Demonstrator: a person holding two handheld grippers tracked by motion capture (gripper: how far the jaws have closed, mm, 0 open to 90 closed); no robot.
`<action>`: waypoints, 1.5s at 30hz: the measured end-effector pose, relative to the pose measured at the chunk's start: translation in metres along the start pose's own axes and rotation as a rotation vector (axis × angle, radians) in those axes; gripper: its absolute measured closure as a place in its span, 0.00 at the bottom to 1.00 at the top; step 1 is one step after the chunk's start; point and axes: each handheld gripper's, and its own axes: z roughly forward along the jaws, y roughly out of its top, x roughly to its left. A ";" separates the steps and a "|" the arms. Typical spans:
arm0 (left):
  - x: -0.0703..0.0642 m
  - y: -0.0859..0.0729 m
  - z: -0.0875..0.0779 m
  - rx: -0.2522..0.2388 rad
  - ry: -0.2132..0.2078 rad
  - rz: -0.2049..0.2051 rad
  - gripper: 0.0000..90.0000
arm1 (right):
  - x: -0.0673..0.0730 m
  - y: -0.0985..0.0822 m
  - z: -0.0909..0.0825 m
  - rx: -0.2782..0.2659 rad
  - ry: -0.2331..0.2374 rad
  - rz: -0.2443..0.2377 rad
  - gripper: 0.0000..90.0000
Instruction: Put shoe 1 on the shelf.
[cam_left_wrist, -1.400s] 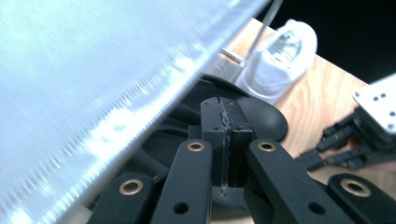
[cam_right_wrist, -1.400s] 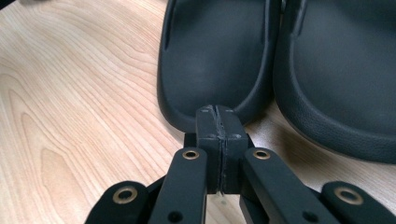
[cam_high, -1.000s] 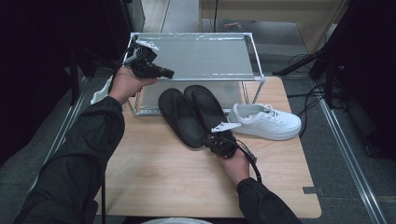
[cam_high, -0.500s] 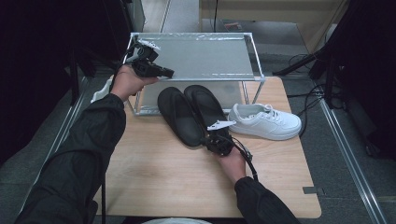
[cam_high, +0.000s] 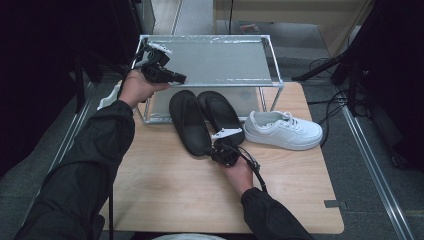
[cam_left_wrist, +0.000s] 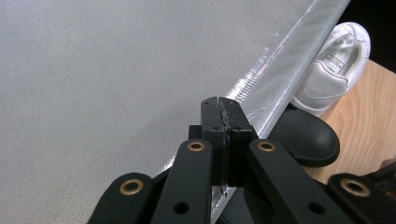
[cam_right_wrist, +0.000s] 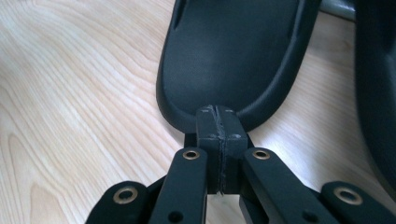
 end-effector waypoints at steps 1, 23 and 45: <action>0.000 0.000 0.000 0.001 0.001 0.001 1.00 | 0.001 0.002 0.002 0.005 0.003 0.002 1.00; -0.002 0.000 0.000 0.007 0.014 0.012 1.00 | 0.015 0.028 0.025 -0.018 0.023 0.015 1.00; -0.002 0.000 -0.001 0.007 0.013 0.007 1.00 | 0.018 0.031 0.020 0.007 0.018 -0.003 1.00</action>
